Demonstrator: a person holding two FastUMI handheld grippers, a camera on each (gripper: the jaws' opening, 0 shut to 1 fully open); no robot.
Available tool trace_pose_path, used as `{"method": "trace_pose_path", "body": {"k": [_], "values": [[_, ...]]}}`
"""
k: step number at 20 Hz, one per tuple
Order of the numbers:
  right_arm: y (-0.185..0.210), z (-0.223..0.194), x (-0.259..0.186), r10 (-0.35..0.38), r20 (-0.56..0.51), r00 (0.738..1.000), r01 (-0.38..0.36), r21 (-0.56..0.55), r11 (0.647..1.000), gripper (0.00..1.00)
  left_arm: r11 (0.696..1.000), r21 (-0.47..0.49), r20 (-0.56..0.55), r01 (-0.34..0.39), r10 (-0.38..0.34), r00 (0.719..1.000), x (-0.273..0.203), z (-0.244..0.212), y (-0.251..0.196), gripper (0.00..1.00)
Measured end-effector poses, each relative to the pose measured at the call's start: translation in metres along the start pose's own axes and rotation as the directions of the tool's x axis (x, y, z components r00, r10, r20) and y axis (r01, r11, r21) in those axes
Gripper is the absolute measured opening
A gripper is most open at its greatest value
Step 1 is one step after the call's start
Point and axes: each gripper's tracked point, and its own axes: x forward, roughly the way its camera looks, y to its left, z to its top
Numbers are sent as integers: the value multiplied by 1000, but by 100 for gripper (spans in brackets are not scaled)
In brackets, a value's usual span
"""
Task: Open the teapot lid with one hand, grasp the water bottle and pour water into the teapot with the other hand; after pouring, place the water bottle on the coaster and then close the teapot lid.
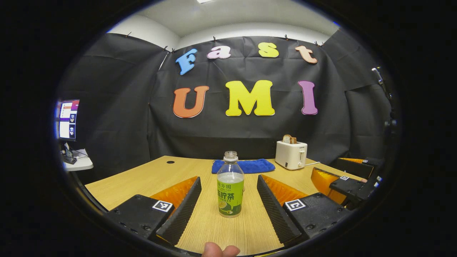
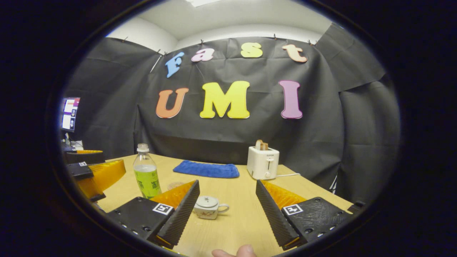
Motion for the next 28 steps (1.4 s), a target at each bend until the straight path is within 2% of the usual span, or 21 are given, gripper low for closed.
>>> {"method": "trace_pose_path", "body": {"k": [7,11,15,17,21,23,24,25,26,28], "values": [[20,-29,40,28,-56,998,-28,-1,1000,97,1000,-11,-10,-16,15,1000,0,0,12,98],[27,-52,72,25,-132,991,-22,23,1000,95,999,-31,-20,-24,23,1000,0,-1,19,98],[32,-60,91,15,-145,989,-16,-7,1000,97,999,-23,-15,-43,42,999,0,0,26,98],[37,-62,97,23,-155,988,-24,-3,1000,94,998,-31,-17,-47,47,999,0,0,30,98],[44,-64,106,17,-164,986,-22,-25,999,64,998,-30,-20,-54,53,998,1,-1,34,98],[47,-70,109,19,-179,984,-25,-28,999,43,998,-30,-21,-59,58,998,1,-1,37,98],[47,-73,111,18,-191,981,-24,-30,999,46,998,-30,-23,-60,59,998,2,-2,37,98],[50,-75,110,24,-202,979,-30,-25,999,39,998,-31,-25,-61,60,998,1,-2,37,98],[50,-72,113,18,-197,980,-23,-23,999,39,998,-34,-26,-62,61,998,3,-2,39,98],[50,-78,112,24,-206,978,-29,-23,999,9,997,-36,-29,-61,60,998,2,-3,41,98]]}}
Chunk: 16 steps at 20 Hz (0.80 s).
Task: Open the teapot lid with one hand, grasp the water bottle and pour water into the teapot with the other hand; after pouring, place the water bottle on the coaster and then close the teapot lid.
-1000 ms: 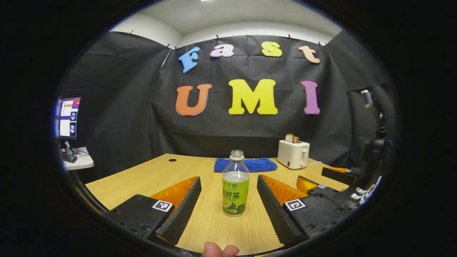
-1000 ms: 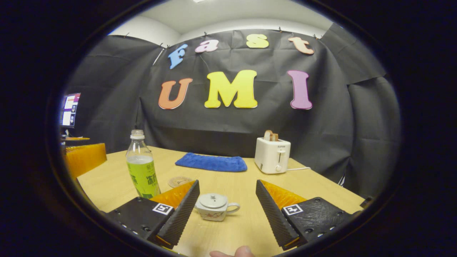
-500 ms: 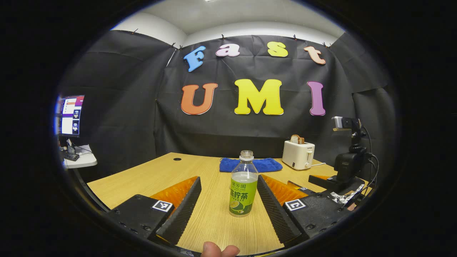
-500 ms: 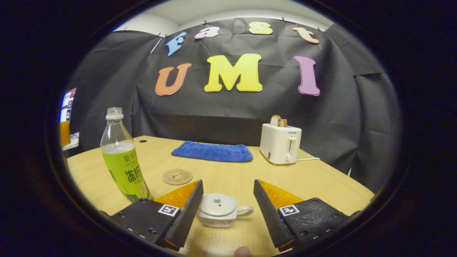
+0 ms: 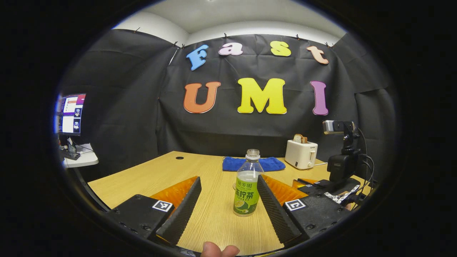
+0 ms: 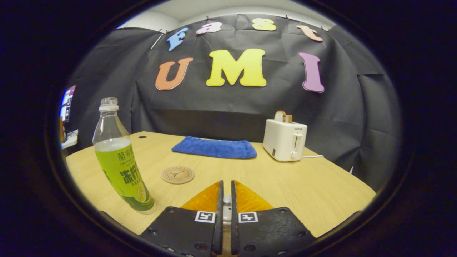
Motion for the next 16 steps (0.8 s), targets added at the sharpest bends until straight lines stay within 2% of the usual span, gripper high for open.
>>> {"method": "trace_pose_path", "body": {"k": [2,3,7,12,16], "values": [[2,4,-6,0,8,1000,0,6,1000,11,1000,0,-3,0,0,1000,0,-2,-1,98],[3,3,1,1,8,1000,-1,4,1000,0,1000,-1,-4,4,-4,1000,1,-2,-1,98],[3,5,-1,32,26,999,-33,27,999,0,1000,-26,-29,9,-10,1000,5,-12,-4,98],[-5,30,-12,61,67,996,-64,53,997,0,999,-40,-82,20,-23,996,12,-31,-16,98],[-25,45,-29,57,88,994,-63,60,996,0,996,-63,-143,60,-68,987,21,-49,-33,99]]}}
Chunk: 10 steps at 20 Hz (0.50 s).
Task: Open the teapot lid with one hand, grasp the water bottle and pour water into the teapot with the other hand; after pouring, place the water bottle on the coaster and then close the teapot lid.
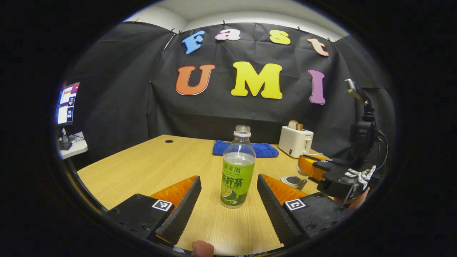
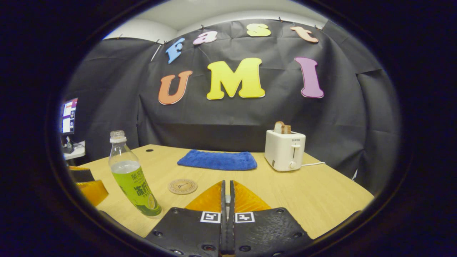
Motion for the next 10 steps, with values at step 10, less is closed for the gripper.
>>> {"method": "trace_pose_path", "body": {"k": [10], "values": [[-35,14,-43,-4,23,1000,4,24,1000,0,999,53,-82,11,-7,997,51,-26,-7,99]]}}
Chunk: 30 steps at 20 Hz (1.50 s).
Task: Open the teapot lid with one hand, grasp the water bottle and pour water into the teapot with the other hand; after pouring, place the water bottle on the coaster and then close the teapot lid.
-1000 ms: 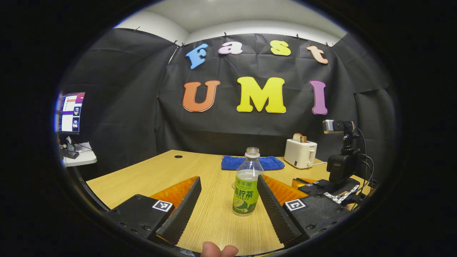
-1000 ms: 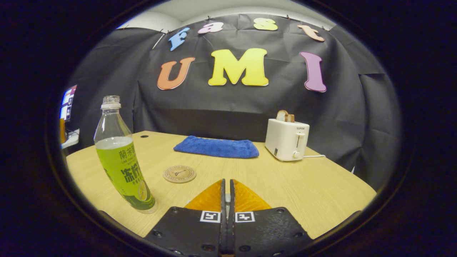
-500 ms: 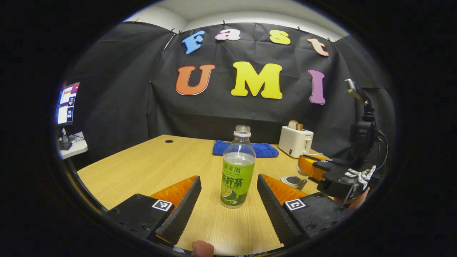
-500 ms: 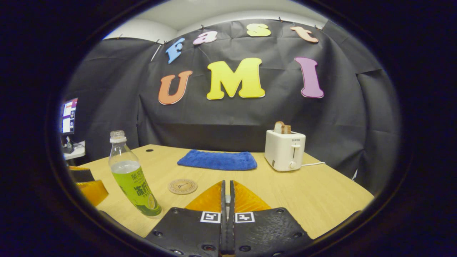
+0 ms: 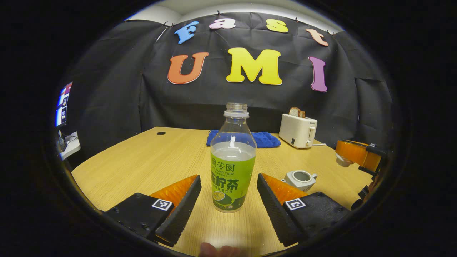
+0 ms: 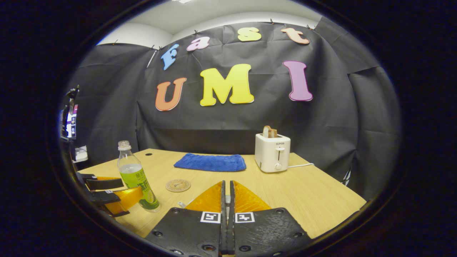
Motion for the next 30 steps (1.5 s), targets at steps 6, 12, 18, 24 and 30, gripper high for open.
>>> {"method": "trace_pose_path", "body": {"k": [6,12,18,24,30], "values": [[2,-7,-3,44,-11,999,-44,4,999,0,1000,-20,-8,-21,20,1000,14,-4,0,93],[-12,-10,-6,41,-18,999,-40,32,999,0,999,20,-45,-38,39,998,23,-13,1,84],[-19,-7,-8,46,-17,999,-45,38,998,0,990,128,-64,-56,64,996,20,-7,7,77],[-36,-9,-9,43,-27,999,-42,27,999,0,851,503,6,-153,174,985,-1,37,30,75],[-54,-11,-15,31,-34,999,-30,24,999,0,627,769,-20,-124,218,976,-7,36,37,75]]}}
